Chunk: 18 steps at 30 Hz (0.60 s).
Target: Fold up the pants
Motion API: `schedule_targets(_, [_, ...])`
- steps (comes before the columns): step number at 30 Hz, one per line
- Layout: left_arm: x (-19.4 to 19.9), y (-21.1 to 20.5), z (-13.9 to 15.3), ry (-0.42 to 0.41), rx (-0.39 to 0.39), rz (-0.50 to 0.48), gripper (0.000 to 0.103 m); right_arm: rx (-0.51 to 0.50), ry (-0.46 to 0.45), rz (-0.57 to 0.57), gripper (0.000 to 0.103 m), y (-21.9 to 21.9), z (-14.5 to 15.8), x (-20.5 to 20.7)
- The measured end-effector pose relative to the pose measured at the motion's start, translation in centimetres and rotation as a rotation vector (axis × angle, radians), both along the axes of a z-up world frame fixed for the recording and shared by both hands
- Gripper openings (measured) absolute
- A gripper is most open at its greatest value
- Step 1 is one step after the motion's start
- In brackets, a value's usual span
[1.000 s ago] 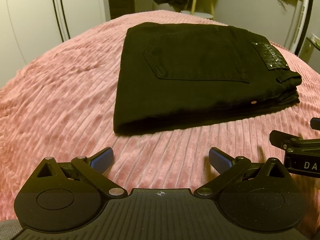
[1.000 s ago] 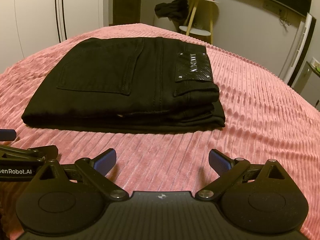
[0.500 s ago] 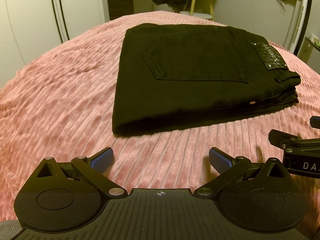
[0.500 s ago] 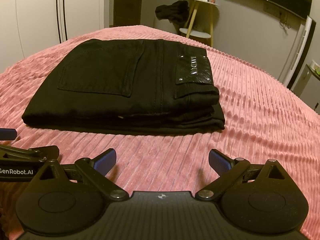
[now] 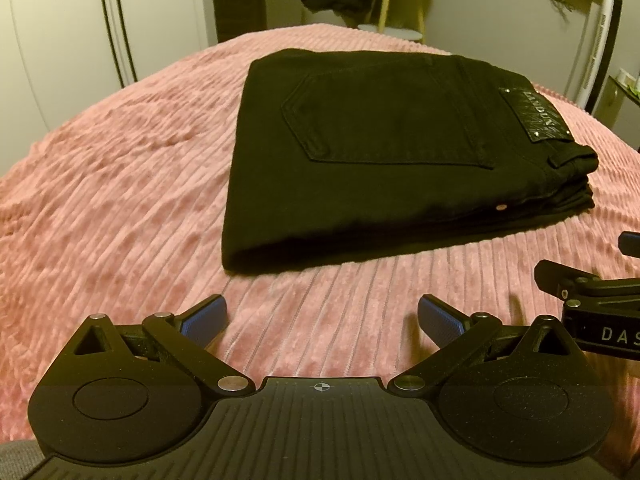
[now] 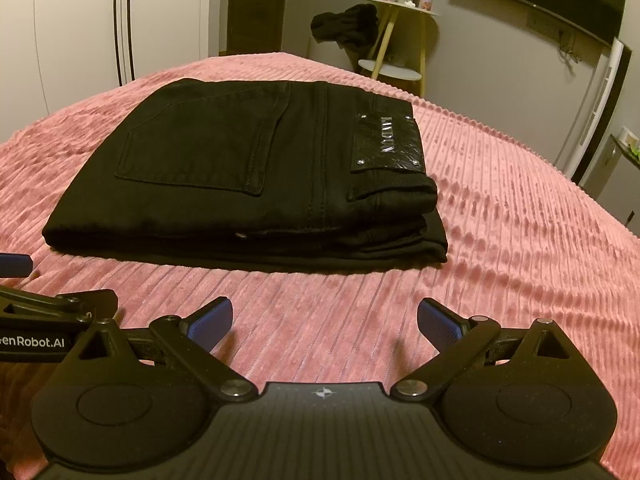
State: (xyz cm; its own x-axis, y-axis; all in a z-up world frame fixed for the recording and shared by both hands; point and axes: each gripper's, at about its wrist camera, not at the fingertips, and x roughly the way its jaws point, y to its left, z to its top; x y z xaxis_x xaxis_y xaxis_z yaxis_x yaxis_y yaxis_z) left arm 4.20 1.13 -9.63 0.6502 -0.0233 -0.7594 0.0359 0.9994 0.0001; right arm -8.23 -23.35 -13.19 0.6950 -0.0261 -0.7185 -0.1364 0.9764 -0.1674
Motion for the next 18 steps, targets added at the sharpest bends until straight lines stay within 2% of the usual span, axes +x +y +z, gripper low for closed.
schedule_targets(9, [0.01, -0.09, 0.04, -0.004, -0.001, -0.005, 0.103, 0.000, -0.006, -0.003, 0.099, 0.00, 0.12, -0.02])
schedule_targets(18, [-0.04, 0.11, 0.17, -0.009, -0.036, -0.001, 0.103, -0.007, -0.008, -0.001, 0.099, 0.11, 0.18, -0.02])
